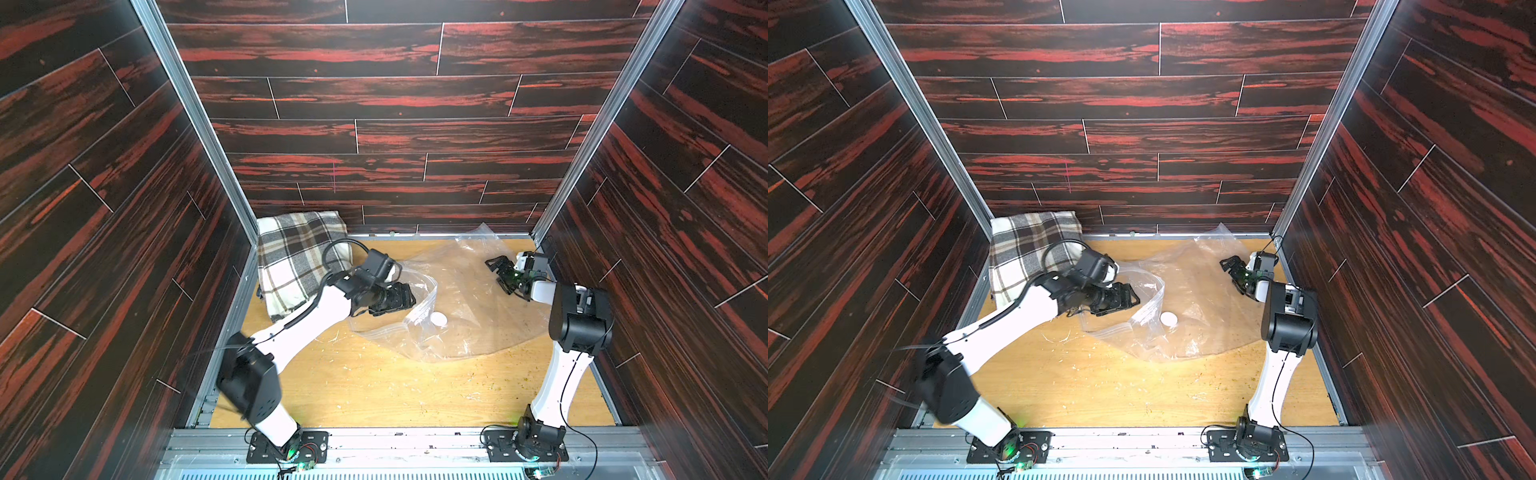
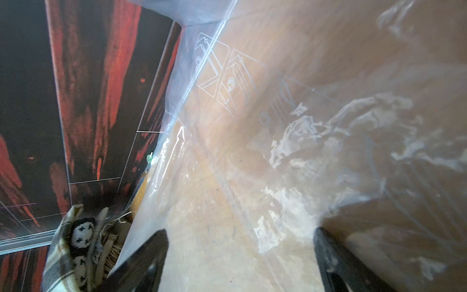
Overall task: Take the scarf out of the vacuum bag
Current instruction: Adjust the vacuum bag at the center of the board.
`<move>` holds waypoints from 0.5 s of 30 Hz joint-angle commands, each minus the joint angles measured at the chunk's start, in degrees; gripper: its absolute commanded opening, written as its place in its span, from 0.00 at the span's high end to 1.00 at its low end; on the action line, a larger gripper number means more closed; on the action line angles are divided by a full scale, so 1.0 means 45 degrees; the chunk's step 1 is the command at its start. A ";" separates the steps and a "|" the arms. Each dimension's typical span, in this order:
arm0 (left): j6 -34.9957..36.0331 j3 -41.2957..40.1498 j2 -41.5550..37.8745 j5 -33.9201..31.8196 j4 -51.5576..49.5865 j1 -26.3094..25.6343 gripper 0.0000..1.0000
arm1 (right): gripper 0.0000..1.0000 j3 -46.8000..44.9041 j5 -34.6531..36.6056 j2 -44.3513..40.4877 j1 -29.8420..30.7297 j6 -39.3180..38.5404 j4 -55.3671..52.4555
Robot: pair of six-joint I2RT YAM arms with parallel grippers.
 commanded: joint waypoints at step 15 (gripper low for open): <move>0.4055 0.1513 0.1747 0.0741 -0.2485 -0.0067 0.23 | 0.07 0.0313 0.0062 0.0466 -0.0042 -0.0040 -0.0534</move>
